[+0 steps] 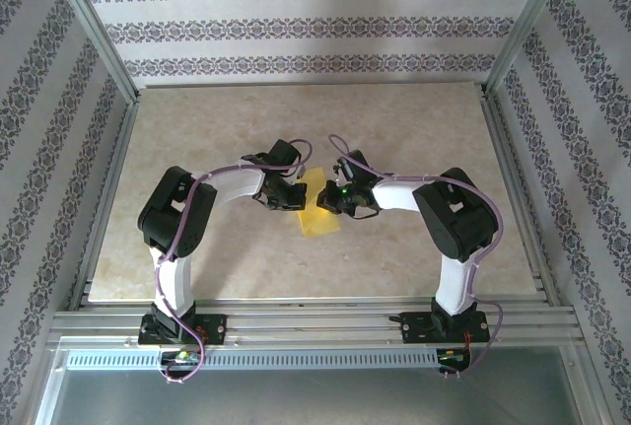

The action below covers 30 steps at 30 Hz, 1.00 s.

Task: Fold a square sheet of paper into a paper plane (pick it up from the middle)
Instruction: Fold the triangle a second time at the center of the table.

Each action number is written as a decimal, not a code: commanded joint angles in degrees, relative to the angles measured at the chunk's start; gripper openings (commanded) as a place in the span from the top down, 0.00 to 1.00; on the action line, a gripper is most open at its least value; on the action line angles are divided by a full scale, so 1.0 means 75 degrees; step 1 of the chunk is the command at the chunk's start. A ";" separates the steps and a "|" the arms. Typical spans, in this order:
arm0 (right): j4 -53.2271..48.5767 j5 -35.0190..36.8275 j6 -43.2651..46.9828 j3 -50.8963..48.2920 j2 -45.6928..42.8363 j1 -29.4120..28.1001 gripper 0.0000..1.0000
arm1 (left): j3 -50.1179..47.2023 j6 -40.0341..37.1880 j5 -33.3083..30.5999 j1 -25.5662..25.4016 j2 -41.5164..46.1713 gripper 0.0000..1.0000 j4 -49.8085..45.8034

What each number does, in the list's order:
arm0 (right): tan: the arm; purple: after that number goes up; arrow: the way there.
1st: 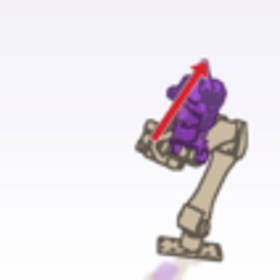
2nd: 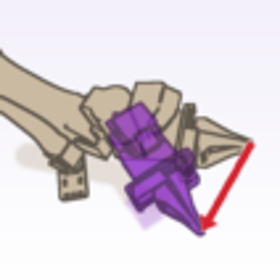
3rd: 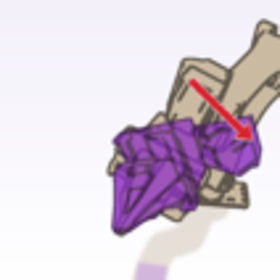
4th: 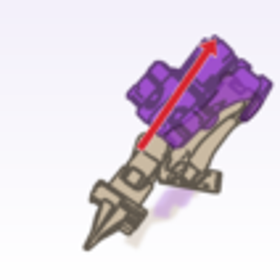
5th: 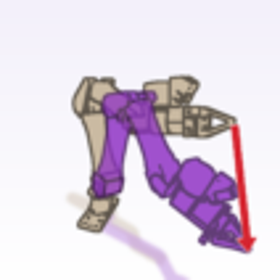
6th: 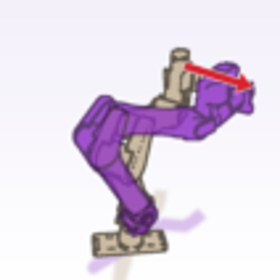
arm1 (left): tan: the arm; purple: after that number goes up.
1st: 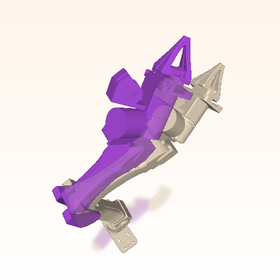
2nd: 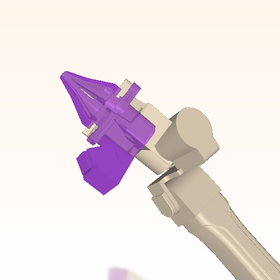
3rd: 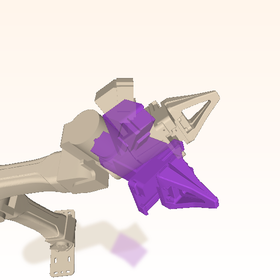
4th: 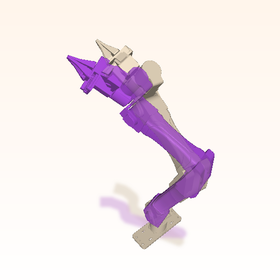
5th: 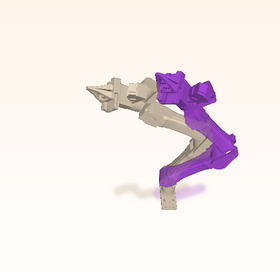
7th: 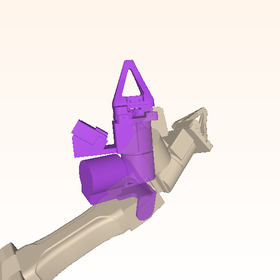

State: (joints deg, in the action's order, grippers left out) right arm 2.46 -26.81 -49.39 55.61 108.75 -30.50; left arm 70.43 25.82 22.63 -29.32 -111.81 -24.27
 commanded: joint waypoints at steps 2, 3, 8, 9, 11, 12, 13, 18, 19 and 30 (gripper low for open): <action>-0.0422 0.0237 -0.0128 0.0154 0.0334 -0.0023 1.00 | -0.0003 -0.0224 -0.0406 -0.0068 -0.0333 0.98 -0.0626; -0.0510 0.0285 -0.0142 0.0145 0.0359 -0.0033 1.00 | 0.0040 -0.0215 -0.0371 -0.0070 -0.0268 0.98 -0.0650; -0.0646 0.0398 -0.0240 0.0085 0.0402 -0.0055 1.00 | 0.0177 0.0171 -0.0138 -0.0074 0.0407 0.92 -0.0519; -0.0665 0.0410 -0.0249 0.0070 0.0417 -0.0056 1.00 | 0.0105 0.0379 -0.0083 -0.0073 0.0620 0.92 -0.0363; -0.0682 0.0444 -0.0271 0.0061 0.0432 -0.0070 1.00 | -0.0156 0.0916 0.0117 -0.0075 0.0975 0.90 0.0051; -0.0696 0.0454 -0.0292 0.0051 0.0441 -0.0070 1.00 | -0.0362 0.1244 0.0217 -0.0075 0.1159 0.89 0.0345; -0.0698 0.0446 -0.0301 0.0039 0.0450 -0.0070 1.00 | -0.0601 0.1556 0.0308 -0.0098 0.1340 0.89 0.0661; -0.0809 0.0488 -0.0342 0.0038 0.0476 -0.0081 1.00 | -0.1521 0.2667 0.0620 -0.0367 0.1858 0.90 0.1812; -0.0846 0.0492 -0.0345 0.0028 0.0487 -0.0081 1.00 | -0.1621 0.2816 0.0702 -0.0451 0.1871 0.90 0.1982; -0.0902 0.0516 -0.0362 0.0061 0.0488 -0.0081 1.00 | -0.1703 0.3207 0.0656 -0.0826 0.1159 0.95 0.2118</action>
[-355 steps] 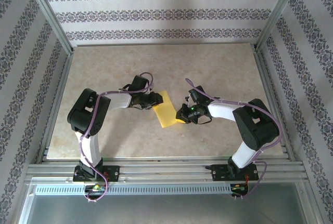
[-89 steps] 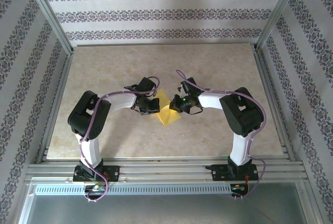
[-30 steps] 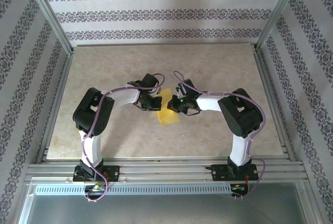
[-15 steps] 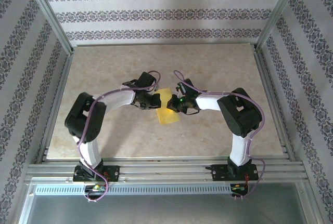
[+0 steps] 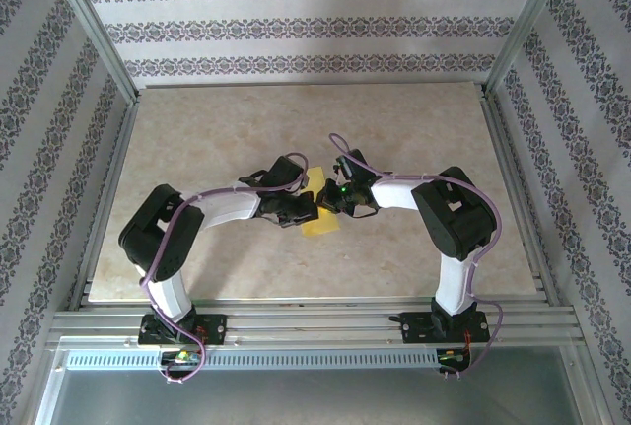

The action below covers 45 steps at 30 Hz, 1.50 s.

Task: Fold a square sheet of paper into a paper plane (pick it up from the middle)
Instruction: Fold the triangle a second time at the center of the table.

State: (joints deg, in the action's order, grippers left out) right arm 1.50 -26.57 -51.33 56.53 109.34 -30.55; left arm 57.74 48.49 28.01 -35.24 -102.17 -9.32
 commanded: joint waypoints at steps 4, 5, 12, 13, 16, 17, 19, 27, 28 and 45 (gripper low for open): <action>-0.0784 0.0484 -0.0097 -0.0048 0.0421 -0.0076 1.00 | 0.0020 0.0119 -0.0195 -0.0036 -0.0333 0.96 -0.0159; -0.0792 0.0484 -0.0094 -0.0039 0.0415 -0.0076 1.00 | 0.0016 0.0134 -0.0153 -0.0036 -0.0374 0.95 -0.0131; -0.0810 0.0463 -0.0097 -0.0047 0.0467 -0.0076 1.00 | -0.0053 0.0088 -0.0197 -0.0047 -0.0449 0.96 -0.0352; -0.0820 0.0460 -0.0101 -0.0032 0.0468 -0.0076 1.00 | -0.0043 0.0059 -0.0211 -0.0061 -0.0451 0.95 -0.0415; -0.0821 0.0456 -0.0094 -0.0020 0.0487 -0.0075 1.00 | -0.0067 0.0024 -0.0212 -0.0071 -0.0474 0.95 -0.0516; -0.0834 0.0460 -0.0100 -0.0020 0.0492 -0.0076 1.00 | -0.0079 0.0016 -0.0213 -0.0082 -0.0475 0.95 -0.0515; -0.0844 0.0449 -0.0102 -0.0003 0.0503 -0.0073 1.00 | -0.0121 -0.0018 -0.0216 -0.0105 -0.0473 0.95 -0.0587; -0.0914 0.0460 -0.0086 0.0009 0.0536 -0.0070 1.00 | -0.0144 -0.0350 -0.0195 -0.0119 -0.0416 0.96 -0.0928; -0.0924 0.0462 -0.0073 0.0013 0.0541 -0.0068 1.00 | -0.0137 -0.0427 -0.0163 -0.0117 -0.0415 0.96 -0.0987; -0.1082 0.0506 -0.0009 0.0111 0.0570 -0.0064 1.00 | -0.0347 -0.1227 -0.0112 -0.0121 -0.0116 0.96 -0.1938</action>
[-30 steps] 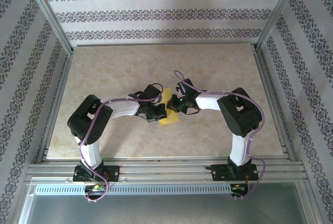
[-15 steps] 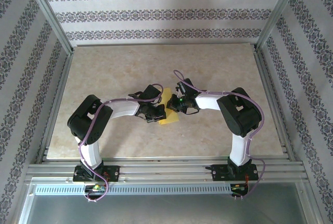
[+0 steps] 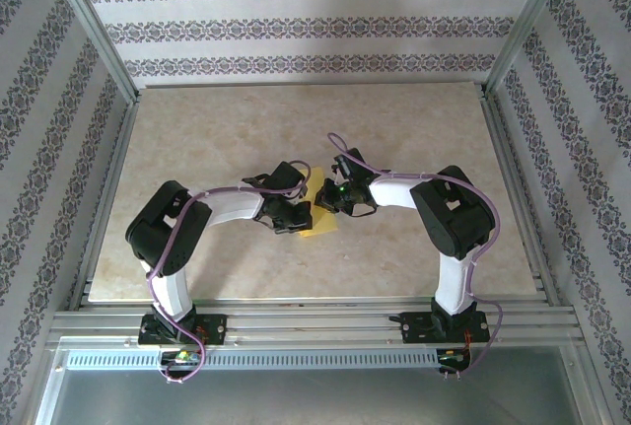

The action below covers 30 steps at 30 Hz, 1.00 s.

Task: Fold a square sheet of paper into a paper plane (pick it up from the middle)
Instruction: Fold the triangle a second time at the center of the table.

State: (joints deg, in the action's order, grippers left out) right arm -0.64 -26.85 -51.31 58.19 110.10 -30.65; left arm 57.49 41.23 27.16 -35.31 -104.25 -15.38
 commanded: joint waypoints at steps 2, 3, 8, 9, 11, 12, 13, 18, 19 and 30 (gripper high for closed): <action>-0.0819 0.0545 0.0007 -0.0102 0.0472 -0.0049 1.00 | -0.0433 -0.0239 0.0103 -0.0108 0.0255 0.96 -0.1048; -0.0817 0.0550 0.0003 -0.0095 0.0478 -0.0047 1.00 | -0.0477 -0.0245 0.0149 -0.0119 0.0298 0.96 -0.1012; -0.0843 0.0554 0.0004 -0.0089 0.0481 -0.0049 1.00 | -0.0443 -0.0516 0.0116 -0.0110 0.0496 0.96 -0.1324; -0.0845 0.0545 -0.0001 -0.0080 0.0491 -0.0041 1.00 | -0.0405 -0.0604 0.0096 -0.0108 0.0535 0.96 -0.1432; -0.0847 0.0551 0.0009 -0.0076 0.0480 -0.0049 1.00 | -0.0244 -0.0804 0.0003 -0.0117 0.0657 0.96 -0.1720; -0.0845 0.0547 0.0010 -0.0072 0.0483 -0.0049 1.00 | -0.0164 -0.0875 -0.0037 -0.0098 0.0728 0.96 -0.1796; -0.0848 0.0548 0.0020 -0.0072 0.0483 -0.0049 1.00 | -0.0072 -0.0914 -0.0077 -0.0091 0.0843 0.96 -0.1811; -0.0819 0.0546 -0.0012 -0.0084 0.0504 -0.0049 1.00 | -0.0028 -0.0390 -0.0271 -0.0050 0.1273 0.96 -0.0807; -0.0824 0.0545 -0.0010 -0.0090 0.0505 -0.0061 1.00 | -0.0037 -0.0224 -0.0320 -0.0050 0.1228 0.96 -0.0550; -0.0815 0.0533 0.0000 -0.0108 0.0484 -0.0061 1.00 | 0.0154 0.0283 -0.0262 -0.0048 0.0186 0.97 0.0054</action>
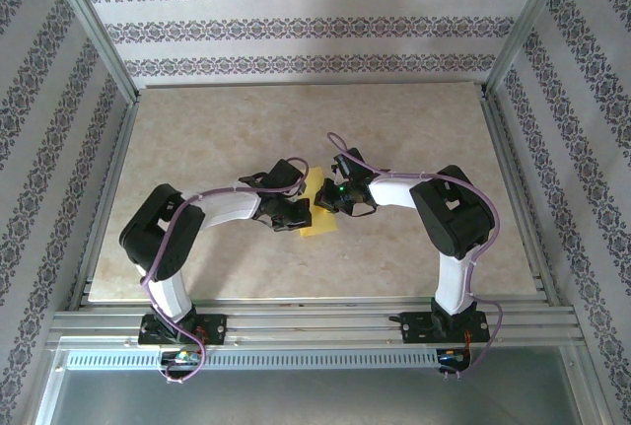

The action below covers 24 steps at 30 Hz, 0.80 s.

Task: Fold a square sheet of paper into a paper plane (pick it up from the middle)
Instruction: Fold the triangle a second time at the center of the table.

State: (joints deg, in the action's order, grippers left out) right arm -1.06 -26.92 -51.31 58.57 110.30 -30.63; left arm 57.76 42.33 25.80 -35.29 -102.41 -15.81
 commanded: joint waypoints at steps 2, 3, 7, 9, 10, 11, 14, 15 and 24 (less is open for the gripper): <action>-0.0758 0.0530 -0.0010 -0.0158 0.0457 -0.0062 1.00 | 0.0002 0.0077 -0.0069 -0.0046 -0.0079 0.98 -0.0011; -0.0750 0.0521 -0.0005 -0.0161 0.0446 -0.0059 1.00 | -0.0054 0.0064 -0.0067 -0.0050 -0.0077 0.99 -0.0051; -0.0716 0.0496 -0.0004 -0.0136 0.0410 -0.0052 1.00 | -0.0255 -0.0022 -0.0242 -0.0042 -0.0051 1.00 -0.0255; -0.0670 0.0462 0.0002 -0.0120 0.0377 -0.0041 1.00 | -0.0335 -0.0023 -0.0283 -0.0048 -0.0011 1.00 -0.0270; -0.0662 0.0440 0.0008 -0.0093 0.0355 -0.0028 1.00 | -0.0378 -0.0027 -0.0309 -0.0047 0.0017 1.00 -0.0270; -0.0636 0.0405 0.0037 -0.0070 0.0329 -0.0018 1.00 | -0.0409 -0.0027 -0.0343 -0.0047 0.0020 1.00 -0.0270; -0.0464 0.0197 0.0171 0.0009 0.0194 0.0023 1.00 | -0.0534 -0.0003 -0.0387 -0.0042 -0.0039 1.00 -0.0231; -0.0336 0.0093 0.0214 0.0016 0.0088 0.0050 1.00 | -0.0569 0.0022 -0.0375 -0.0048 -0.0055 1.00 -0.0185; -0.0681 -0.0349 0.0963 -0.0234 -0.1147 0.0277 0.99 | -0.0555 -0.0068 -0.0265 -0.0051 -0.0079 1.00 -0.0133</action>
State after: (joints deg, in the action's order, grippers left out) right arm -3.49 -28.56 -47.46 57.58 104.33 -28.99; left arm 54.98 42.44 24.99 -35.29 -102.28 -13.89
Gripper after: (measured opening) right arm 0.065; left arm 0.064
